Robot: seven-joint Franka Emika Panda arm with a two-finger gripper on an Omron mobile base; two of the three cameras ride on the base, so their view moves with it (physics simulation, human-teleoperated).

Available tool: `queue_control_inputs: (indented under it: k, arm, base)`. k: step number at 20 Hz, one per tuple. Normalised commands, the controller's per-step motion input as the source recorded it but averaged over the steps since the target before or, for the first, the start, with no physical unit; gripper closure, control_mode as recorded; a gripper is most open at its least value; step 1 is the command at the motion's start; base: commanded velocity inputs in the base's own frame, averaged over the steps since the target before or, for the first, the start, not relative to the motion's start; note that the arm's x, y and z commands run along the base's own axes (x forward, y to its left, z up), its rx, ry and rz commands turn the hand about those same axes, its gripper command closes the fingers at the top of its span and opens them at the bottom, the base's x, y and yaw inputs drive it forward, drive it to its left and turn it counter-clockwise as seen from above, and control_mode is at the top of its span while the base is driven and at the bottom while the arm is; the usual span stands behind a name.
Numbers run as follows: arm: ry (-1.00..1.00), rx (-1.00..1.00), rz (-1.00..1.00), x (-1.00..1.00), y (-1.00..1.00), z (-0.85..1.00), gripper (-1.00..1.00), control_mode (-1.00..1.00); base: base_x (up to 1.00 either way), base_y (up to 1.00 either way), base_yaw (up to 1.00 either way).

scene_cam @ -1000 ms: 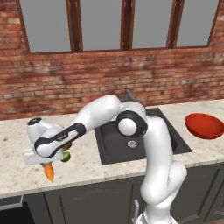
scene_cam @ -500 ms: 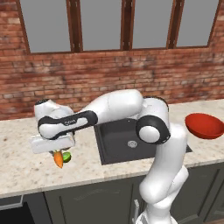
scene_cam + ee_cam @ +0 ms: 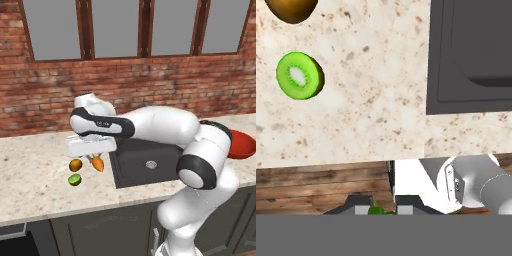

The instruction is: There is a mixed pile of frozen fruits and vegetables on the counter. Locate all the frozen vegetables and place the items in a bowl on the counter. Take all the frozen fruits and defrost them in a running sink.

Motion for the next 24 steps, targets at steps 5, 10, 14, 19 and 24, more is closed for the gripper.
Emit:
queue_control_inputs:
  k: [5,10,14,19,24]
  arm:
    - [0.11,0.00,0.00,0.00,-1.00,0.36,1.00,-1.00]
    - [0.06,0.01,0.00,-0.01,-1.00,0.10,1.00,-1.00]
    - [0.00,0.05,0.00,-0.11,-1.00,0.00,1.00,-1.00]
    - [0.00,0.01,0.00,-0.31,-1.00,0.00,1.00,-1.00]
    - [0.00,0.00,0.00,-0.13,-1.00,0.00,1.00,-1.00]
  base:
    - [0.00,0.00,0.00]
    - [0.00,0.00,0.00]
    - [0.00,0.00,0.00]
    - [0.00,0.00,0.00]
    - [0.00,0.00,0.00]
